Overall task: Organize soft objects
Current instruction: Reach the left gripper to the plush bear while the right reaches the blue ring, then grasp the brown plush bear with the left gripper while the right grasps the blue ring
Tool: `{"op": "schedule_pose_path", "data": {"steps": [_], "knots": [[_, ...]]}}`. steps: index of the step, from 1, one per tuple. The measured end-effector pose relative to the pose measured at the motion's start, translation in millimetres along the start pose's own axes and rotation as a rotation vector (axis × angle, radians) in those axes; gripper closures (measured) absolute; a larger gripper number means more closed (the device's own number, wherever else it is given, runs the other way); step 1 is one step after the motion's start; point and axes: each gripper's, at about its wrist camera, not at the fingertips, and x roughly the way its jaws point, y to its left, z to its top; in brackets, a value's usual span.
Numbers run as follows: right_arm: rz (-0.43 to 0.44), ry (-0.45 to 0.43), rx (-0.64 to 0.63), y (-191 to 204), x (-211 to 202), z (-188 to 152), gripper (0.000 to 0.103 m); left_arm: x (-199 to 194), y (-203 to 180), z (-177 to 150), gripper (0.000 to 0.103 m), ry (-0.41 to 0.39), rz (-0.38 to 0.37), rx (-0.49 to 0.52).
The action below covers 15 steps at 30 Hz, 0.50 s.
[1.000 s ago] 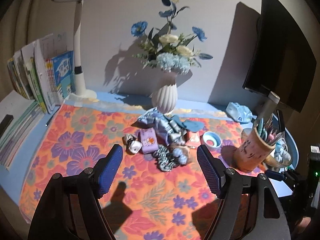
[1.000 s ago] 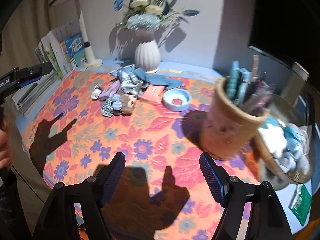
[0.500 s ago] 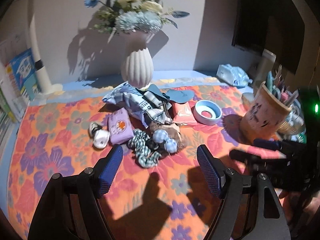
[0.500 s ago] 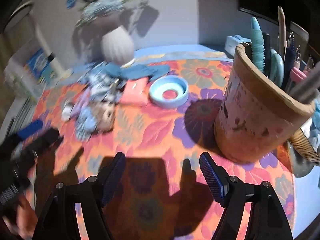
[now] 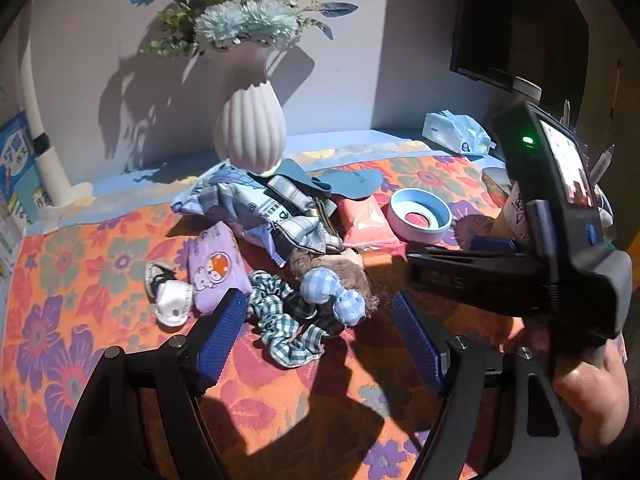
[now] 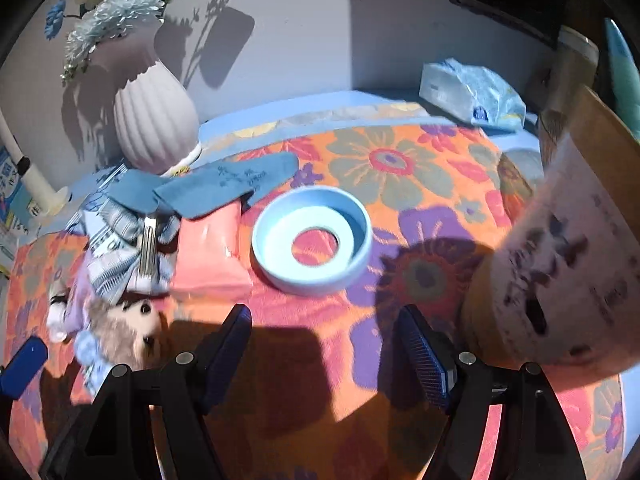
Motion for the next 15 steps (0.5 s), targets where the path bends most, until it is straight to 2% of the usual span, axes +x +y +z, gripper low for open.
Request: {"op": "schedule_pose_path", "data": {"steps": [3,11,15], "knots": [[-0.045,0.005,-0.006,7,8,4,0.029,6,-3,-2,0.029,0.007,-0.018,0.021],[-0.037,-0.008,0.041,7,25,24,0.029,14,-1,-2,0.030,0.023,-0.044,0.031],[-0.028,-0.014,-0.019,12,28,29,0.037,15,-4,-3,0.030,0.025,-0.039,0.049]]}}
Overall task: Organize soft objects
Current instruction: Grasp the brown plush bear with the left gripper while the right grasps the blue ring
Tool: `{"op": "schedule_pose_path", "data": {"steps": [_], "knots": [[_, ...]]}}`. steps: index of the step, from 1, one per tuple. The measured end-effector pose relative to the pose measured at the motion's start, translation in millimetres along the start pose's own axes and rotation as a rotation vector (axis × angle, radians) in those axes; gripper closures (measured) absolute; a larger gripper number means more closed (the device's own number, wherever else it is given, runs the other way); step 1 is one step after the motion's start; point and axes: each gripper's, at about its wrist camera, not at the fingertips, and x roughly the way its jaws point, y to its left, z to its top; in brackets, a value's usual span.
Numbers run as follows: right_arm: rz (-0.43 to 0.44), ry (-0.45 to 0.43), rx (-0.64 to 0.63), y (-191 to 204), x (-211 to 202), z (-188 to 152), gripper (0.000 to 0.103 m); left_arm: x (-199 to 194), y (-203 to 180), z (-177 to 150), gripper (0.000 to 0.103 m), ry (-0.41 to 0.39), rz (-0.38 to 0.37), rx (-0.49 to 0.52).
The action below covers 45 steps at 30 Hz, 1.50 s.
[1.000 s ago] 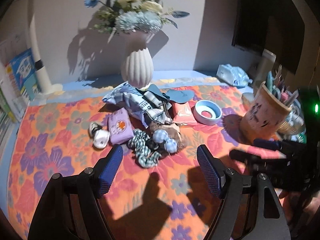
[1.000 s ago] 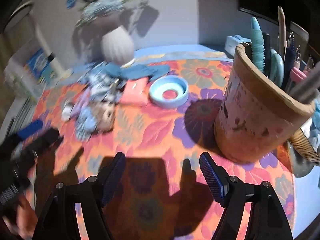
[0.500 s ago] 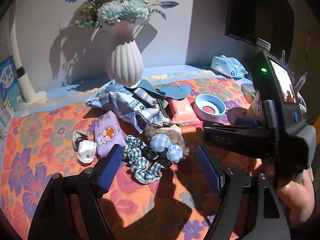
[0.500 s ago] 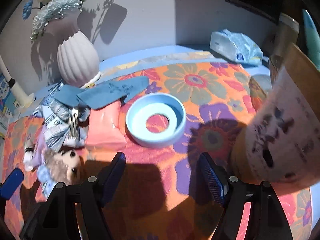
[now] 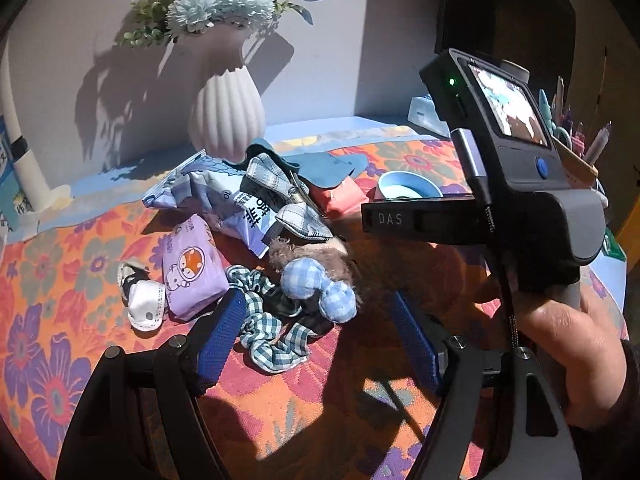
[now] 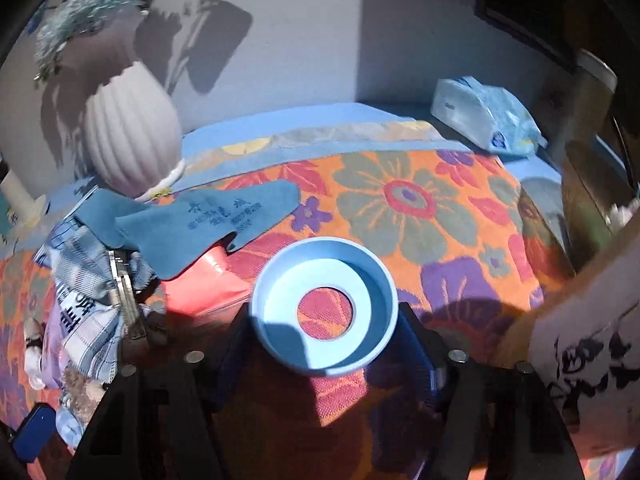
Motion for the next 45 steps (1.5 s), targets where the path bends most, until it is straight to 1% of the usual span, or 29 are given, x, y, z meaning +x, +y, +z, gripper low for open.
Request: {"op": "schedule_pose_path", "data": {"steps": [2,3,5,7,9,10,12,16,18,21,24,25,26,28,29,32,35,38,41,43,45], "knots": [[0.028,-0.007,0.006,-2,-3,-2,0.037,0,-1,0,0.030,0.002,0.005,0.003],[0.056,-0.014,0.010,-4,-5,-4,0.038,1,-1,0,0.030,0.003,0.006,0.004],[0.079,-0.021,-0.006,-4,-12,-9,0.038,2,-1,1,0.030,0.007,0.011,0.001],[0.118,-0.021,-0.026,-5,-21,-20,0.038,3,-1,2,0.030,0.008,0.020,-0.001],[0.139,-0.024,-0.042,-7,-30,-30,0.038,5,-1,5,0.030,0.011,0.028,0.000],[0.149,-0.027,-0.053,-9,-35,-36,0.038,7,-2,6,0.030,0.014,0.033,0.006],[0.140,-0.041,-0.072,-15,-45,-46,0.038,11,-8,6,0.030,0.030,0.046,0.035],[0.179,-0.030,-0.064,-35,-52,-56,0.038,15,-21,5,0.030,0.031,0.068,0.096],[0.211,-0.026,-0.059,-44,-56,-60,0.037,20,-24,6,0.031,0.047,0.082,0.114],[0.234,-0.016,-0.044,-56,-59,-68,0.037,23,-22,8,0.031,0.058,0.085,0.101],[0.259,-0.009,-0.039,-62,-58,-73,0.037,23,-12,11,0.031,0.057,0.074,0.047],[0.269,-0.016,-0.039,-62,-60,-73,0.037,23,-10,12,0.035,0.055,0.076,0.037],[0.276,-0.023,-0.044,-62,-60,-74,0.037,24,-9,13,0.045,0.056,0.080,0.026],[0.274,-0.016,-0.061,-57,-59,-76,0.037,28,-7,14,0.059,0.062,0.071,-0.003],[0.265,-0.018,-0.071,-56,-59,-77,0.037,28,-7,15,0.062,0.058,0.072,-0.010],[0.269,-0.038,-0.099,-53,-65,-80,0.037,23,-10,14,0.064,0.035,0.098,-0.006],[0.299,-0.061,-0.110,-55,-74,-84,0.037,6,-10,8,0.064,0.004,0.055,-0.034],[0.328,-0.088,-0.122,-60,-88,-91,0.037,-27,-11,-4,0.064,-0.045,-0.026,-0.063],[0.379,-0.070,-0.159,-68,-99,-101,0.037,-61,-14,-25,0.064,-0.075,-0.098,-0.074],[0.400,-0.053,-0.181,-73,-102,-107,0.037,-73,-16,-38,0.064,-0.077,-0.116,-0.081],[0.393,-0.031,-0.210,-77,-104,-115,0.037,-81,-21,-52,0.064,-0.067,-0.103,-0.083]]}}
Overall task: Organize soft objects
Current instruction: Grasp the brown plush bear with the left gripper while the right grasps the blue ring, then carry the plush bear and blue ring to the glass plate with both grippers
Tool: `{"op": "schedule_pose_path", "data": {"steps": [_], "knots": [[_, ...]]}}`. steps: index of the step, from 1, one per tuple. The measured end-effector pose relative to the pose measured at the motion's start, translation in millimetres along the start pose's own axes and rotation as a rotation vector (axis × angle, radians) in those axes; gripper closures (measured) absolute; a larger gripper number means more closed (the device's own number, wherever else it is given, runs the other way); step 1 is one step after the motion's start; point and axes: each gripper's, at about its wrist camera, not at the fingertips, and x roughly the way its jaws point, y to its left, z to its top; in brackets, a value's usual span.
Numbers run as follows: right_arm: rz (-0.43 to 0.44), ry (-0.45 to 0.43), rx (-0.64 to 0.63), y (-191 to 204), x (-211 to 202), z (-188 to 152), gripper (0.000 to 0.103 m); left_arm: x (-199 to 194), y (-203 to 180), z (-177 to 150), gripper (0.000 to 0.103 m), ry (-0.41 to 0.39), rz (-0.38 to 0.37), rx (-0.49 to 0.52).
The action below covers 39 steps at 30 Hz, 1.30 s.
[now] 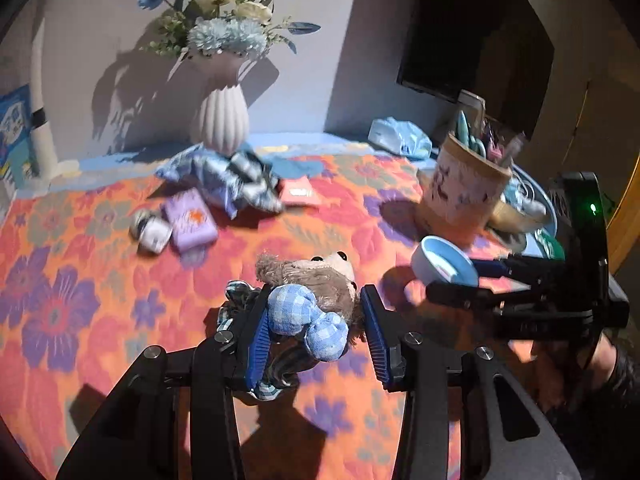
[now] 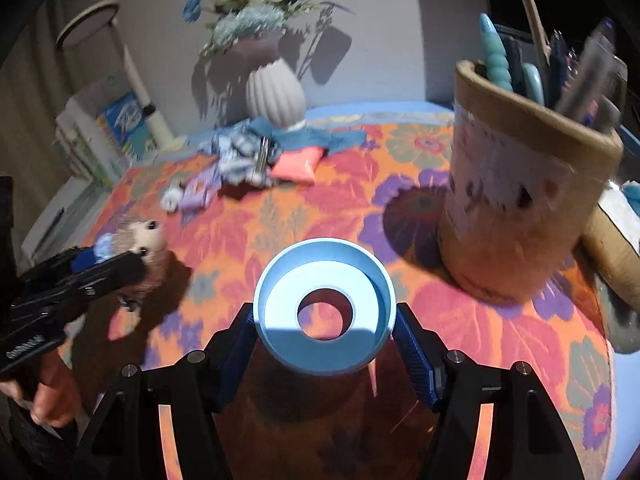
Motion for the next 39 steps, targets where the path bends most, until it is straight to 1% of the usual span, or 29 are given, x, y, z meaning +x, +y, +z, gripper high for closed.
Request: {"op": "schedule_pose_path", "data": {"steps": [4,6,8,10,11,12,14,16,17,18,19,20,21,23,26,28,30,34,39], "knots": [[-0.019,0.042,-0.028,3,-1,-18,0.037,-1,-10,-17,0.064,0.025,0.005,-0.003],[-0.013,0.061,-0.025,4,0,-23,0.036,2,-15,-21,0.064,0.038,0.019,0.012],[-0.023,0.063,-0.032,4,0,-24,0.035,5,-20,-24,0.064,0.050,0.033,0.024],[-0.023,0.068,-0.032,5,1,-24,0.029,10,-25,-26,0.064,0.061,0.036,0.033],[-0.021,0.067,-0.027,5,1,-24,0.023,11,-26,-28,0.064,0.066,0.038,0.035],[-0.015,0.066,-0.019,4,2,-25,0.021,11,-28,-29,0.064,0.070,0.042,0.038],[-0.022,0.064,-0.015,6,2,-25,0.020,11,-31,-31,0.064,0.070,0.043,0.043],[-0.052,0.071,-0.019,10,5,-24,0.020,8,-32,-30,0.064,0.067,0.038,0.043],[-0.074,0.074,-0.019,13,6,-24,0.020,7,-34,-29,0.064,0.064,0.039,0.046],[-0.102,0.073,-0.024,17,7,-24,0.023,5,-36,-27,0.064,0.060,0.041,0.051],[-0.122,0.071,-0.030,19,7,-24,0.028,4,-38,-25,0.064,0.057,0.041,0.055],[-0.143,0.069,-0.041,21,7,-25,0.037,2,-40,-24,0.064,0.053,0.040,0.060],[-0.156,0.066,-0.057,23,5,-26,0.037,-1,-44,-22,0.064,0.046,0.037,0.068],[-0.146,0.062,-0.054,22,-1,-28,0.037,-4,-50,-19,0.064,0.037,0.033,0.078],[-0.156,0.072,-0.017,12,-14,-29,0.037,-6,-67,-14,0.064,0.026,0.027,0.107],[-0.160,0.082,0.017,-1,-26,-30,0.037,-7,-81,-9,0.064,0.020,0.009,0.129],[-0.163,0.071,0.053,-15,-41,-30,0.037,-7,-97,-6,0.064,0.011,-0.009,0.156],[-0.228,0.034,0.115,-51,-74,-33,0.037,-5,-132,1,0.064,-0.012,-0.019,0.210],[-0.299,0.003,0.185,-93,-111,-38,0.037,3,-169,15,0.064,-0.019,-0.094,0.230]]}}
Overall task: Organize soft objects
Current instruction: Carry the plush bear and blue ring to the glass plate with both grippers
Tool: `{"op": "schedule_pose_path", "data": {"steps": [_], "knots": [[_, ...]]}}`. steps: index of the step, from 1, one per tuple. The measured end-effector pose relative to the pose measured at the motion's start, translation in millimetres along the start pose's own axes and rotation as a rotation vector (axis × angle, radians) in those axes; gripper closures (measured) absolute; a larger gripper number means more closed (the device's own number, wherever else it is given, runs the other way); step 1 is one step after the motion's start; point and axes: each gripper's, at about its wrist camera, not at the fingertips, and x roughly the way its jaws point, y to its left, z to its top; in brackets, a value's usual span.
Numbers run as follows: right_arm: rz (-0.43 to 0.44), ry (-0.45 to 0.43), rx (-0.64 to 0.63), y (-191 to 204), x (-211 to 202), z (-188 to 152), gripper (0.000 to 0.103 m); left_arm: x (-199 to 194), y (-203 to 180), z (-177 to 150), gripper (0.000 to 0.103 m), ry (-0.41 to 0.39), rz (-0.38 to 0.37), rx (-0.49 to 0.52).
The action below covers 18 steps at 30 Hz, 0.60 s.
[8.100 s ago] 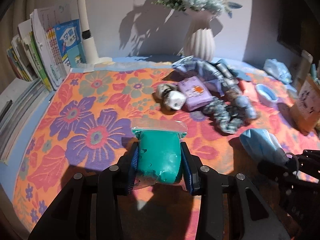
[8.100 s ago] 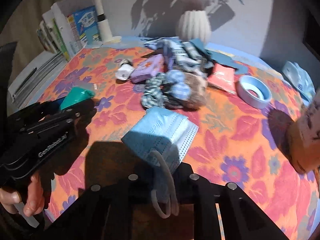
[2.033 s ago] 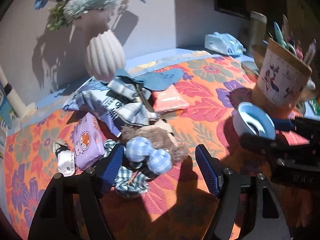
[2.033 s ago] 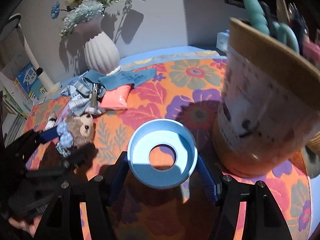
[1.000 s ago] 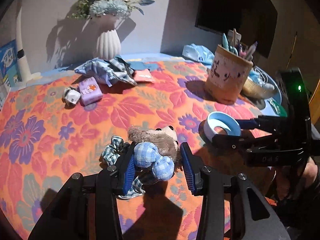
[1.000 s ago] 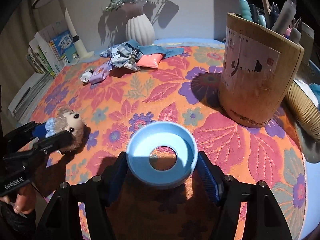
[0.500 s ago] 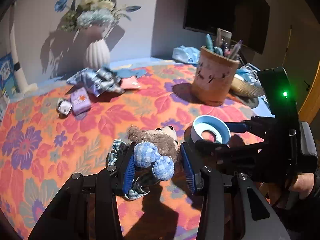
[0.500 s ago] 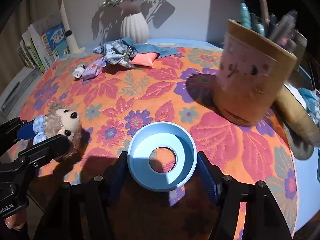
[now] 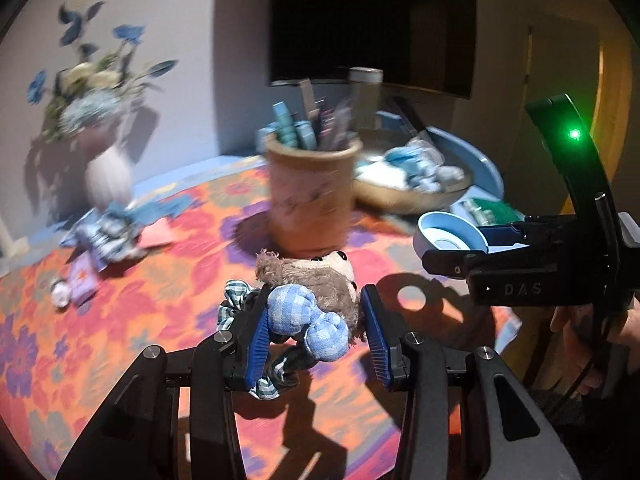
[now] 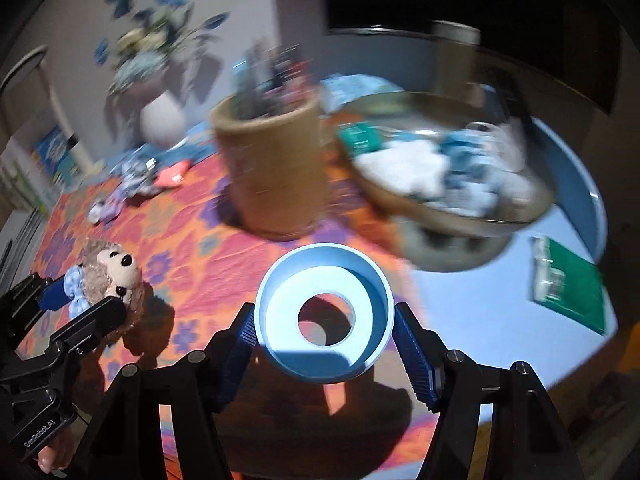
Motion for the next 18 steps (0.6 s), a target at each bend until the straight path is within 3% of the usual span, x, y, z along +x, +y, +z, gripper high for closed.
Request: {"op": "schedule_pose_path", "data": {"steps": [10,18], "knots": [[-0.067,-0.148,0.109,-75,-63,27,0.037,21,-76,78,0.064,-0.040,-0.072,0.071],[-0.083,-0.203,0.224,-128,-58,69,0.037,70,-110,151,0.064,-0.006,-0.018,0.024]]}}
